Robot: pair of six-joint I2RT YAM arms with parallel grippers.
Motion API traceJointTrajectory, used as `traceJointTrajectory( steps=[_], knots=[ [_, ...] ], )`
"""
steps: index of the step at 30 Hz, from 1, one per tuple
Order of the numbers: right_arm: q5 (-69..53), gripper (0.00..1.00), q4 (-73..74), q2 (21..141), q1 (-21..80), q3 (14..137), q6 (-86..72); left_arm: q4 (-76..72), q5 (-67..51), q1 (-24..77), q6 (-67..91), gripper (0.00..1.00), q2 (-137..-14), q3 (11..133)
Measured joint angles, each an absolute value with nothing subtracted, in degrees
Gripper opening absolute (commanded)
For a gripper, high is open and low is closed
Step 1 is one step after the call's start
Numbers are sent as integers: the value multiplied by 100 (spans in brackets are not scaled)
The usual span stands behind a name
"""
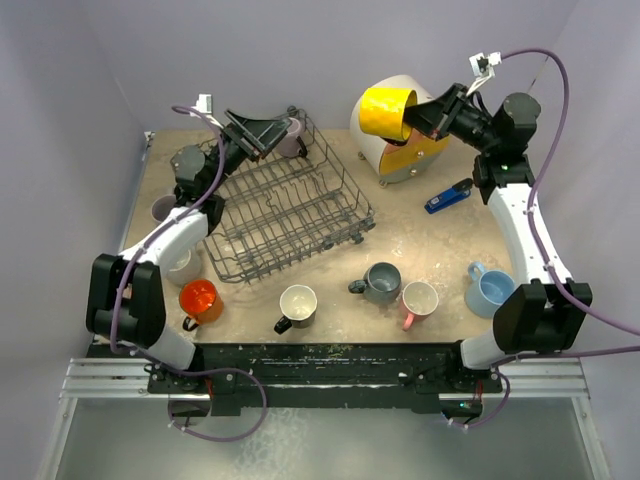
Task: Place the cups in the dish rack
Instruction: Turn the cup upside down in the dish rack.
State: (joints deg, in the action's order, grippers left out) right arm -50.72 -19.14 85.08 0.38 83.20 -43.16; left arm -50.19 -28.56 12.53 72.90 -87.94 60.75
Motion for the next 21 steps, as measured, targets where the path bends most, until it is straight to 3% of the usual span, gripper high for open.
traceJointTrajectory(
  steps=[21],
  knots=[
    [-4392,0,-2333,8788,657,8311,-6479,-6869,-3240,2220,7929,93,-9970,6372]
  ],
)
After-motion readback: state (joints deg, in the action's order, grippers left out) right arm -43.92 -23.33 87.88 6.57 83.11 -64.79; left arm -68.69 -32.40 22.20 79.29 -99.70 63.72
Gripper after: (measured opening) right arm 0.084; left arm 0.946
